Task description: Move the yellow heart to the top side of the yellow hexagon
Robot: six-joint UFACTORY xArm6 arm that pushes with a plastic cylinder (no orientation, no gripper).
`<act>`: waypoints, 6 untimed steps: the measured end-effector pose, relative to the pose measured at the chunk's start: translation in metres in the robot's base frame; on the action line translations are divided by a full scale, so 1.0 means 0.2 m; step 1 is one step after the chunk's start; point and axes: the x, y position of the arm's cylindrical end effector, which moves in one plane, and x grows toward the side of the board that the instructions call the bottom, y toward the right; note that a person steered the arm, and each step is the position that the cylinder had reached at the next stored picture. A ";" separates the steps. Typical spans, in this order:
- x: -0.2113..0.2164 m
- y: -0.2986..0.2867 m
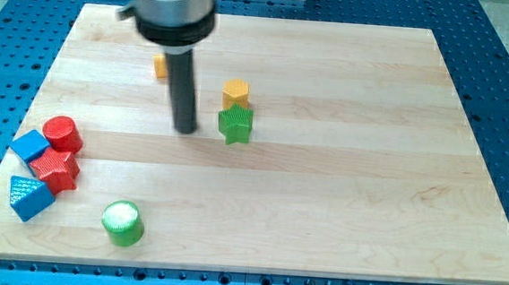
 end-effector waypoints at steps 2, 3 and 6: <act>-0.38 -0.38; -0.54 -0.72; -1.13 -0.11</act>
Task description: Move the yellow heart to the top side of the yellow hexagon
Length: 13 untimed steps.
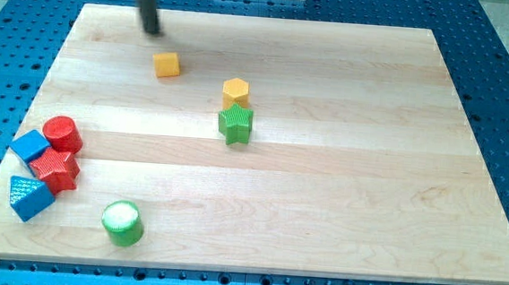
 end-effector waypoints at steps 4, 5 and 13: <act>0.24 -0.09; 0.28 -0.09; 0.67 0.19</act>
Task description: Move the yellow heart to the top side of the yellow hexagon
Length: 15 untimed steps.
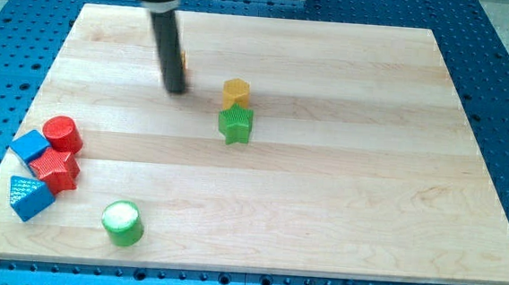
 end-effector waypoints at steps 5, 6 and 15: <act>-0.56 -0.31; -0.53 -0.20; -0.43 0.46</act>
